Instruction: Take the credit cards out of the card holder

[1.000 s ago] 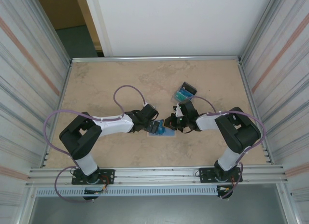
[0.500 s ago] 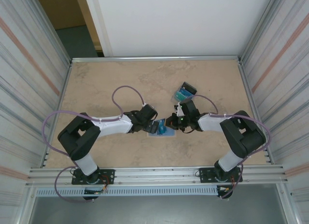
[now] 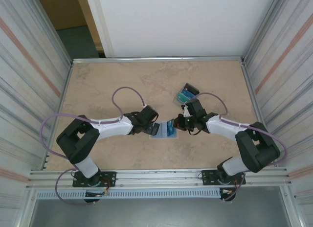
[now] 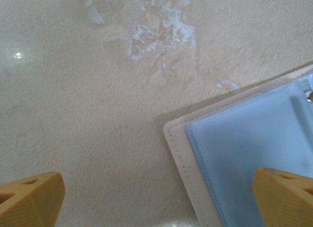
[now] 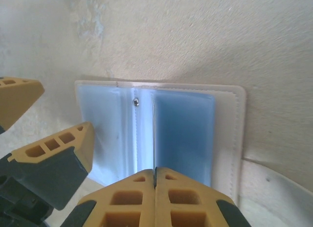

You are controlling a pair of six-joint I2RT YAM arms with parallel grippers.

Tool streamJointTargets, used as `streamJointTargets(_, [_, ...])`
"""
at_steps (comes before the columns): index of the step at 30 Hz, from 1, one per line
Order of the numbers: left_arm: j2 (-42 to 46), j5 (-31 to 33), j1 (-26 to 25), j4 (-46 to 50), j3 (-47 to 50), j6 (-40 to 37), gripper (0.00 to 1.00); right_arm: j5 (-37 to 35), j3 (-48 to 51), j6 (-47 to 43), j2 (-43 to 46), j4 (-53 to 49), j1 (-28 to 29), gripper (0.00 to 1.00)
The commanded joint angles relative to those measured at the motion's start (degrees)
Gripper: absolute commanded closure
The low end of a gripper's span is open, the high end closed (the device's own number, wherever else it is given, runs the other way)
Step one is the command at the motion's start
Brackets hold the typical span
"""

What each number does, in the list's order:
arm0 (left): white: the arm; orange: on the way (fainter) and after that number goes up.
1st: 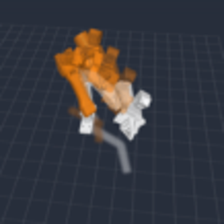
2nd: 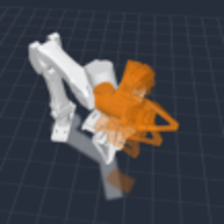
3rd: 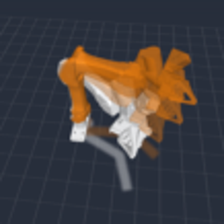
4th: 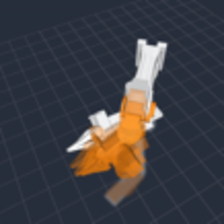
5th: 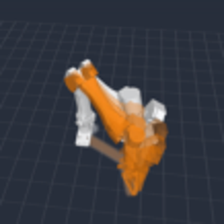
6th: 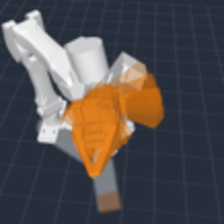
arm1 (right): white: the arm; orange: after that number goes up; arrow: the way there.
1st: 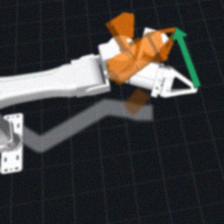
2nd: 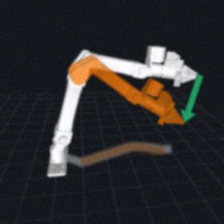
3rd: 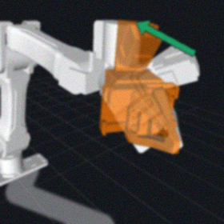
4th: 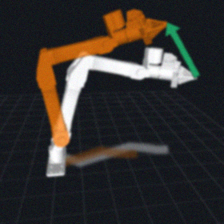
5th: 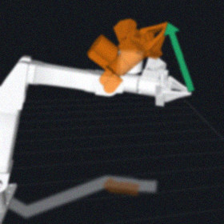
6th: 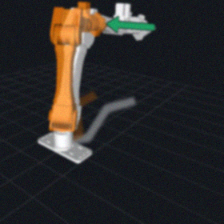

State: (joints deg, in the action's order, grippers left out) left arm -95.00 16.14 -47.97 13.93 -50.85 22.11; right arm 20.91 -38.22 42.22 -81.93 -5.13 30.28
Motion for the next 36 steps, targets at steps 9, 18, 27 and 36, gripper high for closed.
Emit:
streamJointTargets(9, [5.9, 4.8, 1.4, -0.2, -2.8, -1.3, 0.01, -11.5, -7.7, -11.3, 9.9, -14.4, -0.5, 1.0])
streamJointTargets(18, [13.0, 7.9, 3.4, -6.0, -0.9, -0.6, 0.01, -16.4, -15.9, -22.0, 11.5, -19.1, -2.2, 1.0])
streamJointTargets(27, [20.6, 6.3, 6.9, -14.3, 6.4, 0.8, 0.01, -13.5, -21.8, -34.3, 9.3, -20.5, -6.9, 1.0])
streamJointTargets(36, [24.8, 3.3, 9.5, -20.1, 12.0, 2.4, 0.01, -9.8, -28.9, -42.6, 1.4, -20.7, -13.6, 1.0])
